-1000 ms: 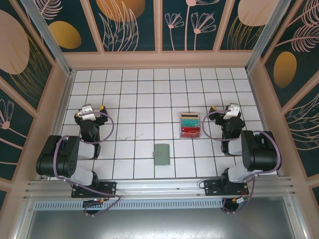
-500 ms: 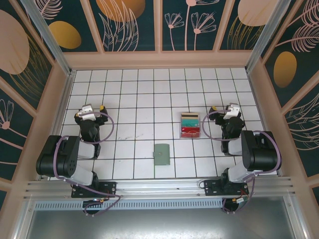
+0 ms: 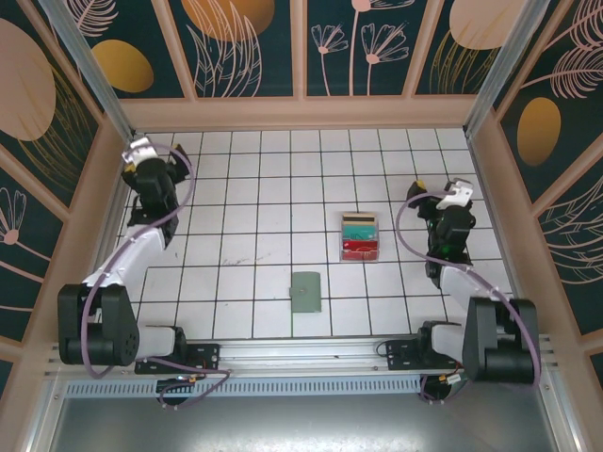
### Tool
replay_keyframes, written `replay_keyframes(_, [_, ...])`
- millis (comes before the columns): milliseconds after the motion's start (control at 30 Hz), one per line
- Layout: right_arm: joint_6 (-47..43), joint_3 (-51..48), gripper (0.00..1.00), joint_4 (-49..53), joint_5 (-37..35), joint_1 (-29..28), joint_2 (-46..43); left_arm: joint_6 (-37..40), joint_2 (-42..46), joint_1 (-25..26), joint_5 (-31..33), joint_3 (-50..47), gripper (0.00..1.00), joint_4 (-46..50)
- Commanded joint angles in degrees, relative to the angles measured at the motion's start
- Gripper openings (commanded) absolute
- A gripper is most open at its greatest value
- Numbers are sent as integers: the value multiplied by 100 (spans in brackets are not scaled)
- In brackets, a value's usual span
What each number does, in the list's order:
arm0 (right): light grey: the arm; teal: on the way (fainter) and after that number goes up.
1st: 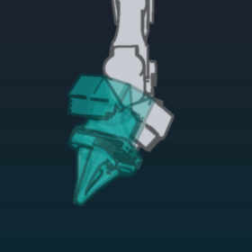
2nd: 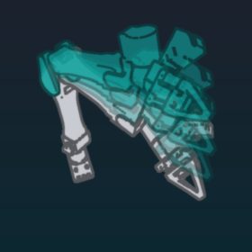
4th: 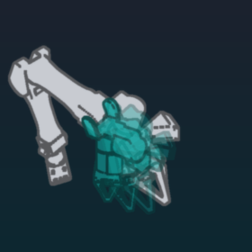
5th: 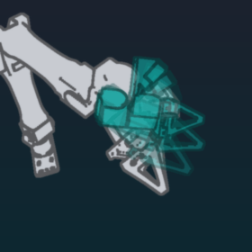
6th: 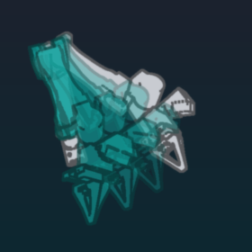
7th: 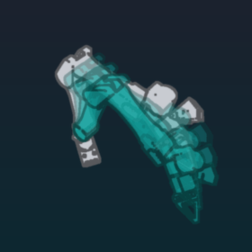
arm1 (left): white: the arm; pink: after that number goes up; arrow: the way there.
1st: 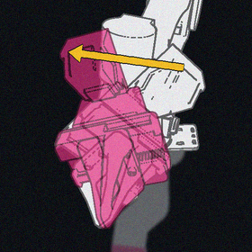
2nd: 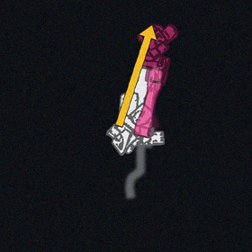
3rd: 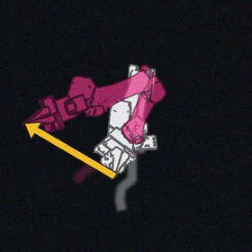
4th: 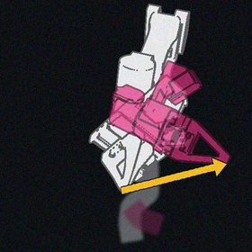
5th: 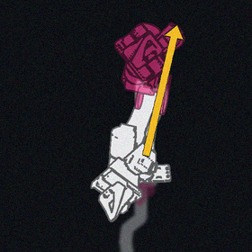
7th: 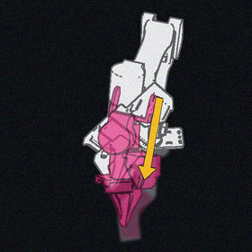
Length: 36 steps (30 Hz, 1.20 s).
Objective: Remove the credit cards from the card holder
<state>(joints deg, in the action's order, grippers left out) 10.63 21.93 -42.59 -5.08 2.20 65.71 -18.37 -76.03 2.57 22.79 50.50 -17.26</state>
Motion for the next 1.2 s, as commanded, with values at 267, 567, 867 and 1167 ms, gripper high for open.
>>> replay_keyframes(267, [1822, 1525, 99, 3543, 799, -204, -654, -1964, 743, 12, -1955, 108, 86, 3194])
replay_keyframes(567, [1618, 1358, 99, 4044, 844, -1933, -1046, -3149, 1497, 1633, -1537, -658, 81, 4112])
replay_keyframes(867, [1775, 1043, 99, 4264, 710, -3149, -1352, -4780, 1378, 3915, -1179, -1252, 70, 4299])
replay_keyframes(1167, [2210, 318, 99, 4454, 707, -3752, -1982, -5224, 20, 5611, -968, -430, 59, 4491])
